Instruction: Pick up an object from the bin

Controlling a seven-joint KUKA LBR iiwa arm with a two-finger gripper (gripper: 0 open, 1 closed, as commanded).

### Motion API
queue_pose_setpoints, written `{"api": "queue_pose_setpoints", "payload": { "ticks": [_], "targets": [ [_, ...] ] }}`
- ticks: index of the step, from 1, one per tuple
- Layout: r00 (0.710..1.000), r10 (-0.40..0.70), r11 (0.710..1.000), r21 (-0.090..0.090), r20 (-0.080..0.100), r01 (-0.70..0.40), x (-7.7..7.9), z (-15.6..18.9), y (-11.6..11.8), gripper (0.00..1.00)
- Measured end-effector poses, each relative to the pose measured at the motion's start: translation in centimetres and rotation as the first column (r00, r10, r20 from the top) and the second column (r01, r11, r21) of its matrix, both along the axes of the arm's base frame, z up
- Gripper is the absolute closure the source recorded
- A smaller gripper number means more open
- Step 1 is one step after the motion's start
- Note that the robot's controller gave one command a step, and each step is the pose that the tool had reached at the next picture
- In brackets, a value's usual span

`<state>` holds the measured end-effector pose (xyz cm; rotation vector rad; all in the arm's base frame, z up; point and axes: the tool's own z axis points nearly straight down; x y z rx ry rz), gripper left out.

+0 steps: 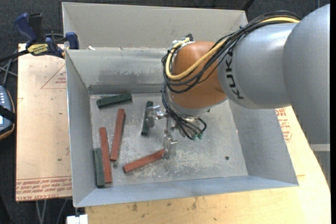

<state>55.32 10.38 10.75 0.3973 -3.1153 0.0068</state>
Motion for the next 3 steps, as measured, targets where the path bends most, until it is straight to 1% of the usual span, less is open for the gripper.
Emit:
{"api": "queue_pose_setpoints", "payload": {
  "ticks": [1,2,3],
  "targets": [
    [0.999,0.032,0.999,0.006,-0.001,-0.032,-2.8,-3.0,0.8,1.00],
    [0.999,0.032,0.999,0.006,-0.001,-0.032,-2.8,-3.0,0.8,1.00],
    [0.999,0.039,0.999,0.006,0.003,-0.039,-0.7,10.8,1.1,1.00]
  ]
}}
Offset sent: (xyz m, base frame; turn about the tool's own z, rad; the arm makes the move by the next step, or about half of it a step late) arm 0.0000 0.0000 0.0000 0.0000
